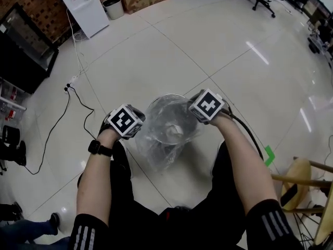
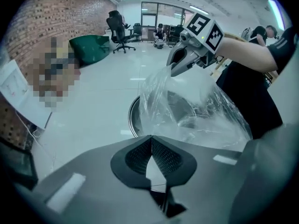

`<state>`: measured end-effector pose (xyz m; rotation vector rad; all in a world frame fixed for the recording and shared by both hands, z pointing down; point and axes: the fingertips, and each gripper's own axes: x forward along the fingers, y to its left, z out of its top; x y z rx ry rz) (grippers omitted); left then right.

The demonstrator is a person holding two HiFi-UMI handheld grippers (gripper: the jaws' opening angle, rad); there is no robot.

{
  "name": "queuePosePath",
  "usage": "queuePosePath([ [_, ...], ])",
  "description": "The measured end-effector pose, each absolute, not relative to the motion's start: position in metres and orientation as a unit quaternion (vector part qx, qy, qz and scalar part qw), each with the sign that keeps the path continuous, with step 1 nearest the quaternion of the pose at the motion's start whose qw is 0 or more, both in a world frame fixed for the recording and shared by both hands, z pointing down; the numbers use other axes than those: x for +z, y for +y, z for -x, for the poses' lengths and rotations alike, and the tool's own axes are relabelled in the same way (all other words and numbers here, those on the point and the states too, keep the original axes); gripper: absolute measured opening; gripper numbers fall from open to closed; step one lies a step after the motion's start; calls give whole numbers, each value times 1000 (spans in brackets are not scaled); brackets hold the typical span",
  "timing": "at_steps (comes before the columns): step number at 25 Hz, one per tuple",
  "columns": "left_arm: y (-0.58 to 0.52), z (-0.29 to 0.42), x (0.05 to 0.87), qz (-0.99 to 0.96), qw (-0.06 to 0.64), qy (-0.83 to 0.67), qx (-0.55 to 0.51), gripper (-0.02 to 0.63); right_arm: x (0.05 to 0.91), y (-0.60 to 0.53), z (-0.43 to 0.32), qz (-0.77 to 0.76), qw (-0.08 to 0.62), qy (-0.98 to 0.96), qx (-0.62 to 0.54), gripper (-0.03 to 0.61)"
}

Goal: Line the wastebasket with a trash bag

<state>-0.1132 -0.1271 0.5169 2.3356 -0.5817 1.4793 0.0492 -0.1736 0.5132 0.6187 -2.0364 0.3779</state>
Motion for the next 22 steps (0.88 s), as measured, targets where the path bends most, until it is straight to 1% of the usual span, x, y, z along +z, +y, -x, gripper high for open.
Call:
queuePosePath([
  [4,-138,102,535,-813,145,-221,519,-5,534,-170,-45,-246,493,-822,147,6],
  [7,-153,99,543,-813,133,-233,517,-5,551,-171,-54,-259,501,-807,173,6],
  [11,-182,105,549,-813,132,-253,507,-5,554,-190,-67,-288,475,-809,190,8],
  [14,-200,109,552,-817,144,-262,493,-5,549,-204,-70,-300,449,-821,184,10],
  [15,-205,109,553,-818,148,-264,489,-5,548,-206,-70,-298,442,-825,186,19],
  [17,-214,108,559,-819,150,-269,484,-5,550,-209,-72,-289,433,-832,193,81],
  [18,-217,106,561,-819,151,-270,483,-5,554,-211,-73,-285,431,-834,193,89],
  [20,-223,106,567,-818,153,-274,482,-5,562,-217,-76,-286,426,-837,191,81],
  [22,-229,107,571,-817,158,-277,481,-5,572,-225,-80,-294,426,-833,194,26],
])
